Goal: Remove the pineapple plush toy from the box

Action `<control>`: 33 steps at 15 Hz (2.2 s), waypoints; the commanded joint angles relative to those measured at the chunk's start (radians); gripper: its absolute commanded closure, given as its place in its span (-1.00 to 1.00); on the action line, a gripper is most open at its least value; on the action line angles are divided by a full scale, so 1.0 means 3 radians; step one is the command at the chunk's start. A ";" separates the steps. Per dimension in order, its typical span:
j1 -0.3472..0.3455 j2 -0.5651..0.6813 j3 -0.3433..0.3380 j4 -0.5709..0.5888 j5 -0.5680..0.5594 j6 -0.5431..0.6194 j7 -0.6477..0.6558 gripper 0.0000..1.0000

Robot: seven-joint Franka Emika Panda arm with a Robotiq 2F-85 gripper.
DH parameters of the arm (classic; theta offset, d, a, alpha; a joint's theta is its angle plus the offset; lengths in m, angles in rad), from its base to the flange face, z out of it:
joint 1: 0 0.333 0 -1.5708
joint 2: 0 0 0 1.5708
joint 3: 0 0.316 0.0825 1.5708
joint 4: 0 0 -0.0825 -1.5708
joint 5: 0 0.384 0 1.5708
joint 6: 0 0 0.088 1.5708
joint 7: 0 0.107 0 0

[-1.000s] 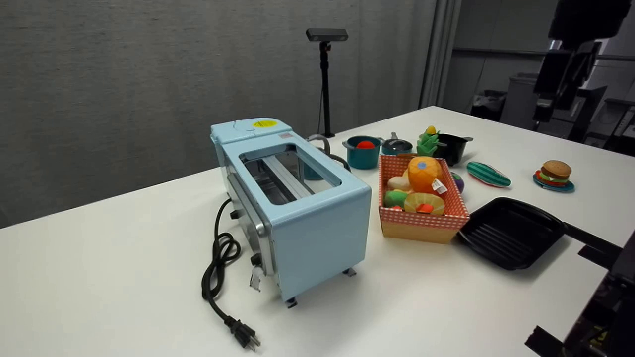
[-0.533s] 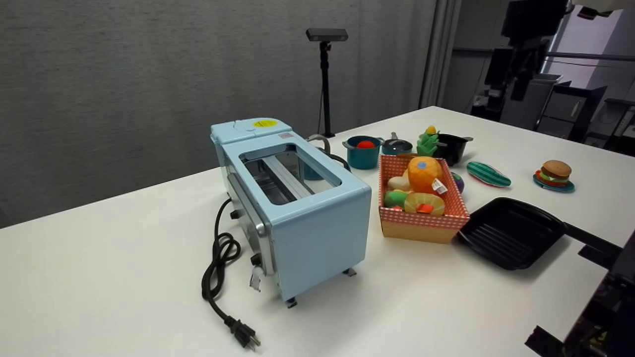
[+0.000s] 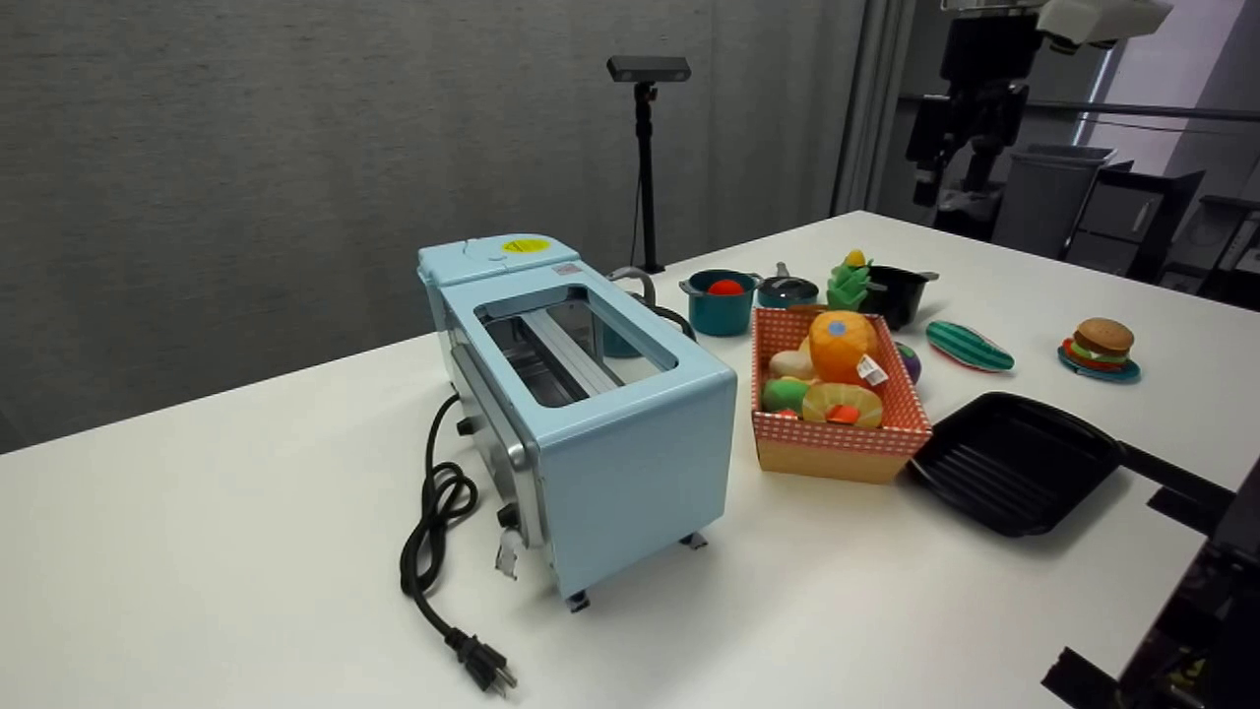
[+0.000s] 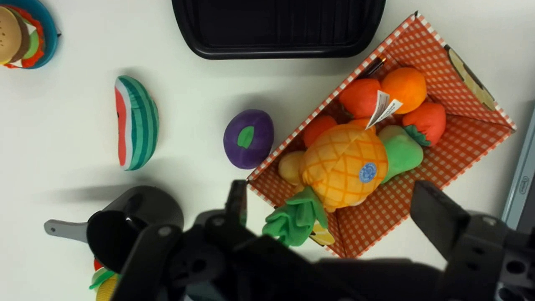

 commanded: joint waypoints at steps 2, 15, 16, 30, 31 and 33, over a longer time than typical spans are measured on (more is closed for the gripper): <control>-0.0086 0.0332 -0.0030 0.0404 -0.0020 -0.0059 -0.0082 -1.00; -0.0042 0.1031 -0.0001 0.0813 -0.0205 0.0035 -0.0039 -1.00; -0.0037 0.1062 -0.0002 0.0824 -0.0239 0.0056 -0.0031 -1.00; 0.0020 0.1346 -0.0010 0.0669 -0.0610 0.0383 -0.0060 -1.00; 0.0024 0.1362 -0.0006 0.0660 -0.0647 0.0382 -0.0078 -1.00; 0.0033 0.1384 0.0001 0.0642 -0.0731 0.0385 -0.0153 -1.00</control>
